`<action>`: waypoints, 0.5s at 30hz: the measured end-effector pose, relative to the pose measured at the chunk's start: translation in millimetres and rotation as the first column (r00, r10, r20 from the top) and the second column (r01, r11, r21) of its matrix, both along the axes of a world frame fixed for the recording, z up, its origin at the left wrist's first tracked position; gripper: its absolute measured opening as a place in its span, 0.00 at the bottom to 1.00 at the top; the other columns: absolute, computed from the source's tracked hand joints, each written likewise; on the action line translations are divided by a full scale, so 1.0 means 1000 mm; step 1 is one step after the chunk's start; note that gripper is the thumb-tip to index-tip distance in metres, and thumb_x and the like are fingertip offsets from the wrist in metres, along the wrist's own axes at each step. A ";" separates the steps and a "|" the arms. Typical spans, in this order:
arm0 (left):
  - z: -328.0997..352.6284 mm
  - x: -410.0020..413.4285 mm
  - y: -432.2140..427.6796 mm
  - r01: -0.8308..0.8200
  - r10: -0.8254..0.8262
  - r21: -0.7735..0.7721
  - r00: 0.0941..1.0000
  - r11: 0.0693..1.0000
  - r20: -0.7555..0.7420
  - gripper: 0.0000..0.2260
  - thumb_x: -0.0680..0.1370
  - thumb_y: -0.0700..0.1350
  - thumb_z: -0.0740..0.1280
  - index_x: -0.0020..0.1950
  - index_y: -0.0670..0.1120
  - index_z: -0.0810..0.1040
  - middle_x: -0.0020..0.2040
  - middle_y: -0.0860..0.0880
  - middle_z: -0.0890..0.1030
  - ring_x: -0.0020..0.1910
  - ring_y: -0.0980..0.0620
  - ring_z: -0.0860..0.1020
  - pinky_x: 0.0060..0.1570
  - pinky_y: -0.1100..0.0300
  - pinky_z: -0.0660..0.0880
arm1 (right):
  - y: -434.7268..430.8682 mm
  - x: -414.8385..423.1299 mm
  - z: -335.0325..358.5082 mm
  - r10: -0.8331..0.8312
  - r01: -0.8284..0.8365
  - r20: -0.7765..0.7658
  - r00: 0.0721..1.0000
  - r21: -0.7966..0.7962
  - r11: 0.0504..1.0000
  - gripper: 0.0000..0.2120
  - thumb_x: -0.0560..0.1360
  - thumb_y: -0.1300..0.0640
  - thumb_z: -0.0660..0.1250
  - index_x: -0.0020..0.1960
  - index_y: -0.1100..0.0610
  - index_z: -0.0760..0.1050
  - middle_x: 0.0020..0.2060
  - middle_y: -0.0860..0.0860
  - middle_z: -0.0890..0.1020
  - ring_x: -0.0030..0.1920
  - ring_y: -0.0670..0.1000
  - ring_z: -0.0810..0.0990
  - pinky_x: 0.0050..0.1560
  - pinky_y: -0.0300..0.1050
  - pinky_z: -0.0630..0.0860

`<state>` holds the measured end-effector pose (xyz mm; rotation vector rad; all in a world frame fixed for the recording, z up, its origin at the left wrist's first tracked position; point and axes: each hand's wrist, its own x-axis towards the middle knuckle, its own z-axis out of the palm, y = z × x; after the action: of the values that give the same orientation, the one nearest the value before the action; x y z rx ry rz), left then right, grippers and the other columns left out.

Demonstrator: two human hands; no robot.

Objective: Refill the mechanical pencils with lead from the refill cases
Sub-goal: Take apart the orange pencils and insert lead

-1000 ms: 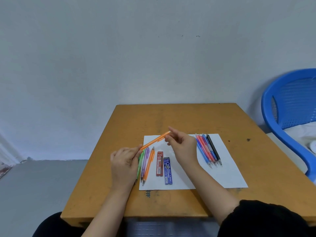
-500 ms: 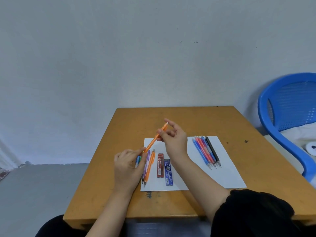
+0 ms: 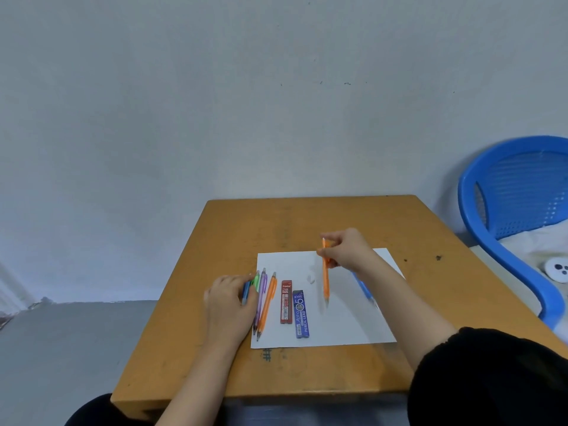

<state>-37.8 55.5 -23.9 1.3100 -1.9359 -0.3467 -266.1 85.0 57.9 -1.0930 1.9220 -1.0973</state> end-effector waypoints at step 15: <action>0.002 -0.001 0.001 -0.019 0.019 0.036 1.000 0.999 0.017 0.13 0.78 0.48 0.66 0.61 0.48 0.80 0.56 0.53 0.80 0.59 0.57 0.71 0.56 0.61 0.58 | 0.004 0.002 -0.029 0.135 -0.067 -0.251 0.959 0.261 0.963 0.22 0.73 0.57 0.72 0.66 0.54 0.74 0.44 0.52 0.79 0.38 0.48 0.78 0.47 0.41 0.79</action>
<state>-39.2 57.0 -21.8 1.3575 -1.9375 -0.3639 -264.5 88.8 28.6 -1.2288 2.1161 -0.6532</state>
